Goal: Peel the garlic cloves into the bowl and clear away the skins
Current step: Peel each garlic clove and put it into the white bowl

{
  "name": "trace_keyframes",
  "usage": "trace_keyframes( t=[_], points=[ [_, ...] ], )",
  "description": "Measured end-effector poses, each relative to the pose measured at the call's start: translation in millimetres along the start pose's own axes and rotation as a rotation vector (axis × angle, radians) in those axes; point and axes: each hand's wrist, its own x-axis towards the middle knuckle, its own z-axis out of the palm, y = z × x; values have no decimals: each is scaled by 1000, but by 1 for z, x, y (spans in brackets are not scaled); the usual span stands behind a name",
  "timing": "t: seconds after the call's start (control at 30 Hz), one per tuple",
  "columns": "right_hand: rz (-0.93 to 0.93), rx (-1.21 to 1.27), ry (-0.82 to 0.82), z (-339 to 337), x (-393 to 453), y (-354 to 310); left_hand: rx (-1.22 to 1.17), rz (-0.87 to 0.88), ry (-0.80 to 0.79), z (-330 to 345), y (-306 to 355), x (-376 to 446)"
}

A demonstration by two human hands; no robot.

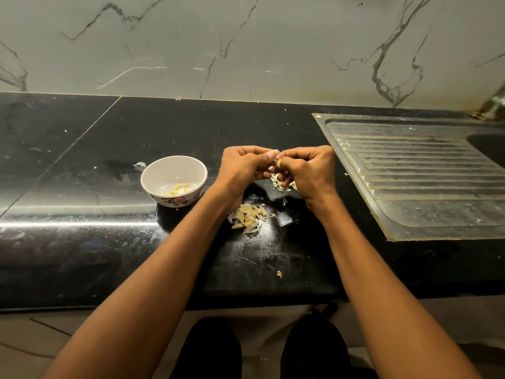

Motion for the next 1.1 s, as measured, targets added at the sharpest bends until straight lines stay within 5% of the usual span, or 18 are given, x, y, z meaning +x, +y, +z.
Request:
trace_keyframes(
  t=[0.8, 1.1],
  points=[
    [13, -16, 185, -4, 4, -1, 27, 35, 100, 1, 1, 0],
    [-34, -59, 1, -5, 7, 6, -39, -23, 81, 1, 1, 2]
  ],
)
